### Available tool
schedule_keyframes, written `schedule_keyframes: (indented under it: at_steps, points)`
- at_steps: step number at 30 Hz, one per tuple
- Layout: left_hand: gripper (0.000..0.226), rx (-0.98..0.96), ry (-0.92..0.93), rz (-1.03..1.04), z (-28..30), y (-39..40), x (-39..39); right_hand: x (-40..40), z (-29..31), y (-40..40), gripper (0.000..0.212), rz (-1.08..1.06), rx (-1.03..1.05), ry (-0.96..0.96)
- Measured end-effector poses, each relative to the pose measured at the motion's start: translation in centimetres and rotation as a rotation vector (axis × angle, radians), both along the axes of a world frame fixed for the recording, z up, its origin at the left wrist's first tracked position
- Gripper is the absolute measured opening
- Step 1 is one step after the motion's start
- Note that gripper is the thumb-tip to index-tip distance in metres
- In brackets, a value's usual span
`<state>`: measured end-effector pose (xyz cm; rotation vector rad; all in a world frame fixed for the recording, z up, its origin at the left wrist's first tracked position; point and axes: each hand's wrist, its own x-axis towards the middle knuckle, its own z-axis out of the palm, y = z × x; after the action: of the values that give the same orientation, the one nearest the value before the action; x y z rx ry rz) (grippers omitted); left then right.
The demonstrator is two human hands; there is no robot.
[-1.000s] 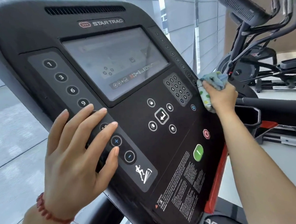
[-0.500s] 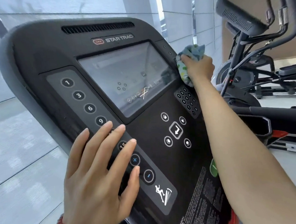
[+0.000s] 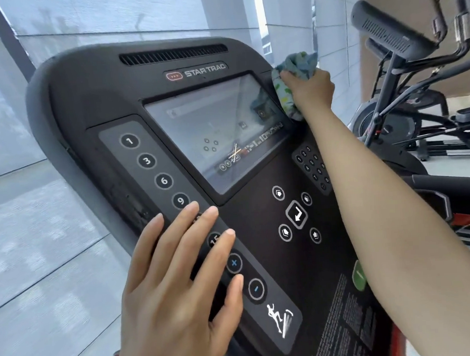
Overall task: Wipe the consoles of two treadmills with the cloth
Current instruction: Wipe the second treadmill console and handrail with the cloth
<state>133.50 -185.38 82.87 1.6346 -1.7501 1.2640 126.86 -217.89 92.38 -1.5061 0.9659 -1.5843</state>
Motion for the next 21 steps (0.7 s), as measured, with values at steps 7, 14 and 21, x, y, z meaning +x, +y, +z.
schedule_keyframes:
  at_steps: [7,14,21]
  points:
    - [0.034,-0.008,-0.025,0.007,-0.1,-0.1,0.1,-3.8,-5.8,0.5,0.043,-0.061,0.115,0.001]
    - [0.032,-0.026,-0.03,0.001,0.1,-0.1,-0.1,-6.5,-9.8,1.1,0.043,-0.11,0.194,0.01]
    - [0.031,-0.032,-0.055,0.036,0.0,-0.1,-0.3,-7.1,-11.3,3.9,0.048,-0.094,0.204,0.032]
